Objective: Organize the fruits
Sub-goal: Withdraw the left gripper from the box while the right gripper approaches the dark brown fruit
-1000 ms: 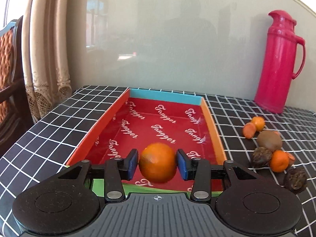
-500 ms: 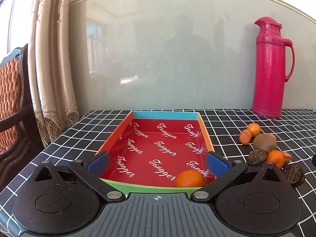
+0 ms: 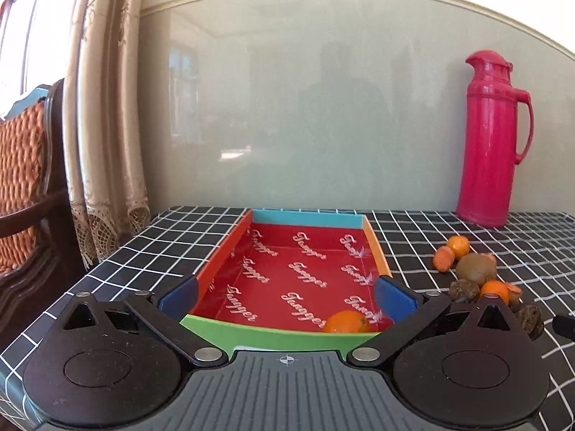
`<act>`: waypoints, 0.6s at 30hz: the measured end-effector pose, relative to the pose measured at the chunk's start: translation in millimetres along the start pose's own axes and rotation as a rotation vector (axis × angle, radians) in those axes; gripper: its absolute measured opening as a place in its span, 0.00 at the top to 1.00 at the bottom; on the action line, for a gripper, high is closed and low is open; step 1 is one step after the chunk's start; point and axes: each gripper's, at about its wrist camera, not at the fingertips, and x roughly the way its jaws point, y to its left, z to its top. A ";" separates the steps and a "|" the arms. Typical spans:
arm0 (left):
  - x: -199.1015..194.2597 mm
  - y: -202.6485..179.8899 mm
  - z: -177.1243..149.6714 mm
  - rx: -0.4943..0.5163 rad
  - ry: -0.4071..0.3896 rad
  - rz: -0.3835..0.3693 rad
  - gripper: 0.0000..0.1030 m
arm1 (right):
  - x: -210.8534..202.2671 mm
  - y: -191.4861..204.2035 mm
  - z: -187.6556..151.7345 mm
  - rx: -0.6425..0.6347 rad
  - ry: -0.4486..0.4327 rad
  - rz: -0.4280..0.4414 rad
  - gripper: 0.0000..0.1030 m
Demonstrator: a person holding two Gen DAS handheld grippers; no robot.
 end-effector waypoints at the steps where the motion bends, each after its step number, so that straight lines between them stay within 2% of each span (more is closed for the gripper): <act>1: 0.5 2.2 0.7 -0.017 0.002 0.002 0.00 | 2.8 0.4 0.8 0.009 0.010 0.005 0.07; 7: -4.6 2.0 2.6 -0.045 -0.007 -0.003 0.00 | 12.1 20.9 4.2 0.015 0.028 0.043 0.14; 8: -5.1 1.0 3.3 -0.041 -0.008 -0.004 0.00 | 14.9 24.2 4.9 0.014 0.040 0.043 0.23; 9: -5.8 -0.1 3.5 -0.038 -0.011 -0.006 0.00 | 17.8 26.6 5.4 0.017 0.052 0.041 0.28; 14: -4.0 3.2 1.9 -0.024 -0.005 0.007 0.00 | 26.9 26.8 6.3 0.065 0.091 0.033 0.33; 16: -1.8 8.3 2.1 -0.034 0.000 0.013 0.00 | 30.4 26.1 5.6 0.074 0.109 0.031 0.39; 18: 0.1 14.0 1.0 -0.046 0.003 0.027 0.00 | 34.9 26.2 4.5 0.080 0.134 0.030 0.51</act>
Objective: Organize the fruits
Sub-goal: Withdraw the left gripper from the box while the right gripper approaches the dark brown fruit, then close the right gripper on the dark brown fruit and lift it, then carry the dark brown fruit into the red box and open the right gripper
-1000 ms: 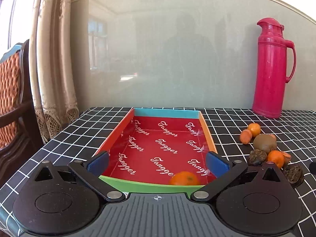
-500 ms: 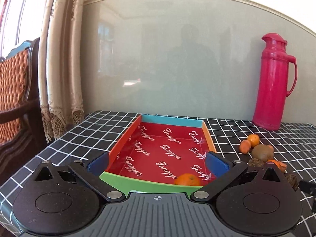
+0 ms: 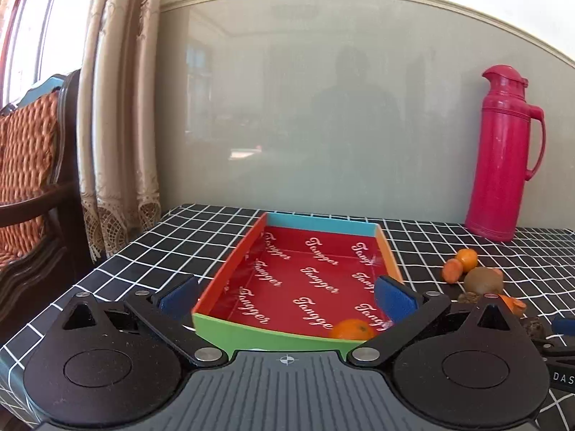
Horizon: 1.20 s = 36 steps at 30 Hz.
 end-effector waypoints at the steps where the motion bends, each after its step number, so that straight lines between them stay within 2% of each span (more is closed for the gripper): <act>1: 1.2 2.6 -0.2 -0.006 0.006 0.003 0.00 | 1.8 0.6 -0.6 0.000 0.009 -0.002 0.52; 12: -0.8 17.3 -2.3 -0.008 0.004 0.010 0.00 | 11.4 8.0 0.7 0.007 0.042 -0.019 0.54; 22: 2.2 20.6 -5.9 0.018 0.036 0.007 0.00 | 21.0 5.1 3.4 0.049 0.073 -0.009 0.59; 29: 0.9 20.4 -7.1 0.032 0.039 0.002 0.00 | 7.0 11.7 11.6 0.056 0.015 0.021 0.59; 36: -0.7 28.6 -9.6 0.048 0.041 0.022 0.00 | -6.1 30.3 31.3 0.088 -0.107 0.098 0.59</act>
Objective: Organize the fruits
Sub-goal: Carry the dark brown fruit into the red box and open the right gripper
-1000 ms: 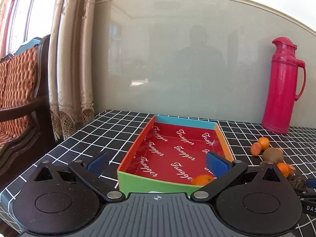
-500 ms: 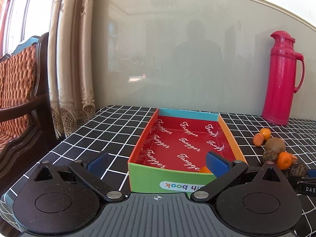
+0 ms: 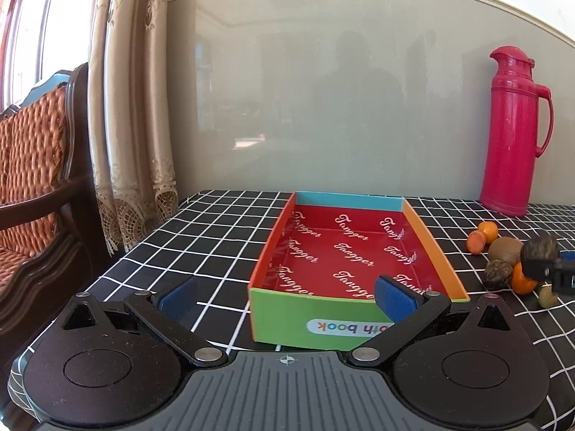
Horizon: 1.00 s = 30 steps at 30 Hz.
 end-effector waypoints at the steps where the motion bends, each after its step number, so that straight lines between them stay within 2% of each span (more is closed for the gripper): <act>1: 0.5 2.7 -0.3 -0.001 0.003 0.005 0.00 | -1.0 5.3 2.8 -0.001 -0.023 0.013 0.59; 5: -1.5 14.6 -2.5 -0.006 0.010 0.025 0.00 | -0.2 29.2 10.8 -0.011 -0.075 0.083 0.59; 10: -4.8 30.9 -5.2 -0.009 0.020 0.051 0.00 | 12.4 67.3 16.6 -0.029 -0.079 0.167 0.59; 18: -4.9 57.3 -9.9 -0.038 0.046 0.091 0.00 | 37.2 123.1 12.5 -0.060 -0.022 0.264 0.59; 19: -5.7 58.4 -9.8 -0.039 0.044 0.095 0.00 | 40.1 129.1 10.5 -0.073 -0.004 0.271 0.57; 20: -5.4 59.6 -10.0 -0.041 0.046 0.097 0.00 | 38.8 130.8 9.6 -0.071 -0.021 0.255 0.57; 22: -5.1 61.5 -10.4 -0.047 0.048 0.097 0.00 | 33.0 128.9 8.6 -0.069 -0.045 0.248 0.40; 23: -4.9 62.4 -10.1 -0.053 0.048 0.095 0.00 | 29.0 126.3 8.3 -0.068 -0.061 0.237 0.27; 30: -2.0 50.8 -7.8 -0.081 0.043 0.060 0.00 | 8.6 94.1 15.0 -0.081 -0.139 0.183 0.25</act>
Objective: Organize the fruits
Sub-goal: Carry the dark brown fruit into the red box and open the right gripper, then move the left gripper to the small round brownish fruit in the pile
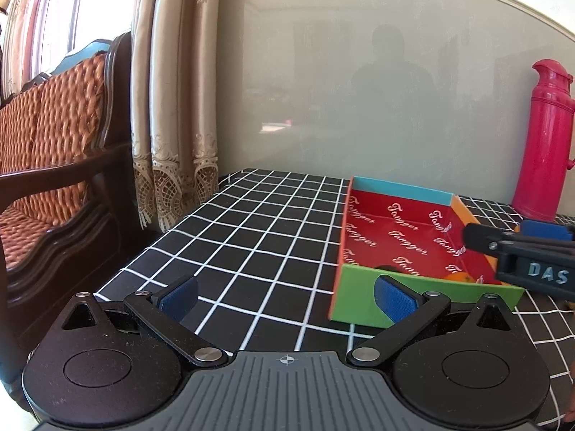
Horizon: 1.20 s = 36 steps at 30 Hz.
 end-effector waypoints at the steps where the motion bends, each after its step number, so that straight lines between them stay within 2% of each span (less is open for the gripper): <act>1: -0.6 -4.3 0.7 0.002 -0.009 -0.005 0.00 | -4.4 -6.3 1.3 0.000 -0.009 -0.012 0.25; 4: -2.2 -13.2 2.7 -0.012 -0.015 -0.028 0.00 | -13.7 -26.0 3.8 0.008 -0.016 -0.052 0.24; 6: -1.4 -17.3 4.4 -0.032 0.011 -0.107 0.00 | -20.9 -40.3 4.8 0.016 -0.022 -0.083 0.24; 11: -7.1 -44.4 5.4 0.014 -0.028 -0.106 0.00 | -38.3 -74.2 3.0 0.037 -0.027 -0.162 0.24; 14: -8.1 -62.3 5.2 0.043 -0.023 -0.141 0.00 | -49.4 -94.5 0.2 0.052 -0.036 -0.208 0.24; 18: -15.4 -86.1 5.4 0.040 -0.057 -0.162 0.00 | -61.2 -123.8 -4.6 0.095 -0.025 -0.274 0.24; 24: -20.8 -122.4 3.3 0.072 -0.052 -0.179 0.00 | -83.9 -156.0 -11.1 0.126 -0.027 -0.347 0.24; 36: -30.8 -187.1 -7.7 0.156 -0.029 -0.298 0.00 | -119.1 -205.9 -23.9 0.171 -0.031 -0.448 0.24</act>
